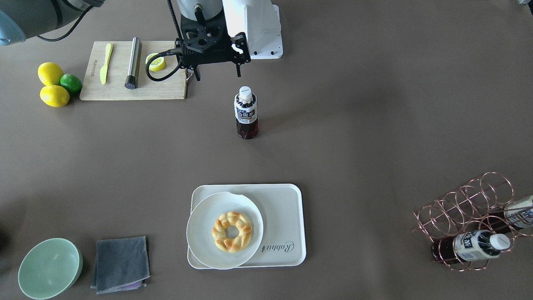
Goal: Place tea on tray
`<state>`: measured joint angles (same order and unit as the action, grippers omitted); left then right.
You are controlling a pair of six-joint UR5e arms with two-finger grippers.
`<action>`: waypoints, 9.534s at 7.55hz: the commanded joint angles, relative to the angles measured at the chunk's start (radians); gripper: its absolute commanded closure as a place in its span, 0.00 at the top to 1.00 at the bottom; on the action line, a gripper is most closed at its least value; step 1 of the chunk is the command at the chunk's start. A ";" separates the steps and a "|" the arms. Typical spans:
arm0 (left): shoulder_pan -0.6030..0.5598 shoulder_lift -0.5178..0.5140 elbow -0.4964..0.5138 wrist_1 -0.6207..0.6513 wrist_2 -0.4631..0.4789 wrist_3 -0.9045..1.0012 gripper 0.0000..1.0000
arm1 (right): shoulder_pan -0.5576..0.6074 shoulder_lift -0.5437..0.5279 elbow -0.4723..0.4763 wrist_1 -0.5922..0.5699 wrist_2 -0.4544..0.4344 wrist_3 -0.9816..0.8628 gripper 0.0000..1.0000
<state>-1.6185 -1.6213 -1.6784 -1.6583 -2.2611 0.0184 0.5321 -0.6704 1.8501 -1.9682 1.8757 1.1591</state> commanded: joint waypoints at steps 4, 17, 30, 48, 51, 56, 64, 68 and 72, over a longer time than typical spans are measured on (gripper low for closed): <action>0.000 -0.006 0.011 -0.002 0.002 0.002 0.98 | -0.018 -0.005 -0.074 0.098 -0.035 0.014 0.82; 0.005 -0.022 0.019 0.000 0.003 0.000 0.98 | 0.208 0.356 -0.502 0.091 0.091 -0.071 0.00; 0.006 -0.035 0.075 -0.002 0.002 -0.003 0.98 | 0.235 0.474 -0.988 0.502 0.065 -0.101 0.00; 0.003 -0.028 0.066 -0.003 0.002 0.000 0.98 | 0.302 0.214 -0.206 -0.298 0.091 -0.296 0.99; 0.003 -0.015 0.066 -0.037 0.000 -0.002 0.98 | 0.492 -0.175 -0.001 -0.314 0.092 -0.762 0.99; 0.006 -0.026 0.069 -0.037 0.002 -0.005 0.98 | 0.837 -0.647 -0.114 0.202 0.291 -1.120 0.99; 0.003 -0.014 0.074 -0.038 0.002 0.002 0.98 | 1.080 -0.765 -0.261 0.246 0.447 -1.343 0.99; 0.003 -0.008 0.069 -0.029 0.003 -0.002 0.98 | 1.046 -0.762 -0.269 0.246 0.434 -1.339 0.99; 0.003 0.024 0.065 -0.037 0.000 -0.002 0.98 | 1.045 -0.773 -0.267 0.252 0.458 -1.337 1.00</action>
<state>-1.6165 -1.6239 -1.6074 -1.6866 -2.2595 0.0169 1.5781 -1.4415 1.5826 -1.7180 2.3297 -0.1786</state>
